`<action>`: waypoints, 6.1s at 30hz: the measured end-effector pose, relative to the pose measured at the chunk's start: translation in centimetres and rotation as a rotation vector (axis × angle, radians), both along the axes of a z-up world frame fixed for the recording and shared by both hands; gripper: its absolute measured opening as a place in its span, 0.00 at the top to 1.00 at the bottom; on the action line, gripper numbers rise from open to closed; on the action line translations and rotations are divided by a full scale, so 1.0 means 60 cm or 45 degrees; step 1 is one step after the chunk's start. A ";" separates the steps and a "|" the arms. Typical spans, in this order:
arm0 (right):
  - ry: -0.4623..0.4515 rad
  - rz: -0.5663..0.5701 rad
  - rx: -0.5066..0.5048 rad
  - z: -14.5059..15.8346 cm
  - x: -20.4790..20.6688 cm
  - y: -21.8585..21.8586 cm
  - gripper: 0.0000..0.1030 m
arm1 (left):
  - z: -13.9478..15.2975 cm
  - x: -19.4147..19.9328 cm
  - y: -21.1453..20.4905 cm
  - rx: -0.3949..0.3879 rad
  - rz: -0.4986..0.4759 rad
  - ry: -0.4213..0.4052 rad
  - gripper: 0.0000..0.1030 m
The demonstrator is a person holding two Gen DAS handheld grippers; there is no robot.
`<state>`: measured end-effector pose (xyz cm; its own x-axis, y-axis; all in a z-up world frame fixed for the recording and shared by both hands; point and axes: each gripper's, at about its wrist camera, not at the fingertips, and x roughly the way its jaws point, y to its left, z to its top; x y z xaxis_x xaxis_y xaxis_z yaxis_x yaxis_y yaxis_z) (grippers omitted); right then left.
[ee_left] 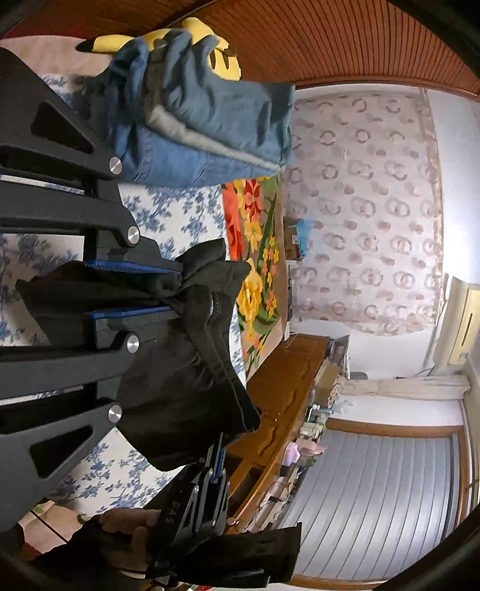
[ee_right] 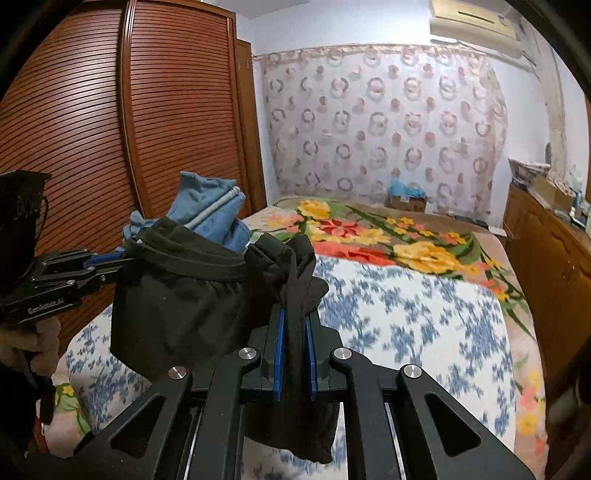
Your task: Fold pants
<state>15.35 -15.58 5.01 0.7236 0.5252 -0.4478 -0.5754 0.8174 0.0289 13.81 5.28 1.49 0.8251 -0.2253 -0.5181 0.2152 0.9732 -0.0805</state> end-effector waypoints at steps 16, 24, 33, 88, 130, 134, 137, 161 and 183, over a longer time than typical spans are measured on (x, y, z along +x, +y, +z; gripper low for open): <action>-0.121 0.133 0.000 0.064 0.139 0.106 0.90 | 0.081 0.059 0.097 0.039 0.136 -0.111 0.84; -0.186 0.218 -0.001 0.079 0.213 0.166 0.90 | 0.088 0.074 0.167 0.008 0.241 -0.148 0.84; -0.261 0.304 -0.027 0.067 0.297 0.241 0.90 | 0.071 0.100 0.233 -0.038 0.373 -0.152 0.84; 0.016 0.331 -0.077 0.002 0.435 0.331 0.54 | -0.049 0.112 0.290 -0.053 0.638 0.081 0.71; -0.008 0.323 0.012 0.019 0.166 0.211 0.34 | -0.001 -0.026 0.226 0.041 0.623 0.001 0.07; -0.012 0.299 0.027 0.018 0.141 0.196 0.30 | 0.002 -0.041 0.216 0.045 0.612 -0.013 0.07; -0.024 0.274 0.034 0.019 0.123 0.187 0.28 | 0.006 -0.050 0.209 0.035 0.583 -0.027 0.07; -0.041 0.020 0.061 0.026 -0.051 0.073 0.26 | 0.019 -0.098 0.091 0.047 0.373 -0.050 0.07; 0.008 -0.282 0.080 0.041 -0.141 -0.041 0.13 | -0.001 -0.077 -0.068 0.037 0.151 -0.003 0.07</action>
<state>6.89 -18.06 7.45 0.8217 0.3806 -0.4242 -0.3814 0.9203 0.0871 9.19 1.23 1.43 0.8463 -0.1106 -0.5212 0.0984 0.9938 -0.0512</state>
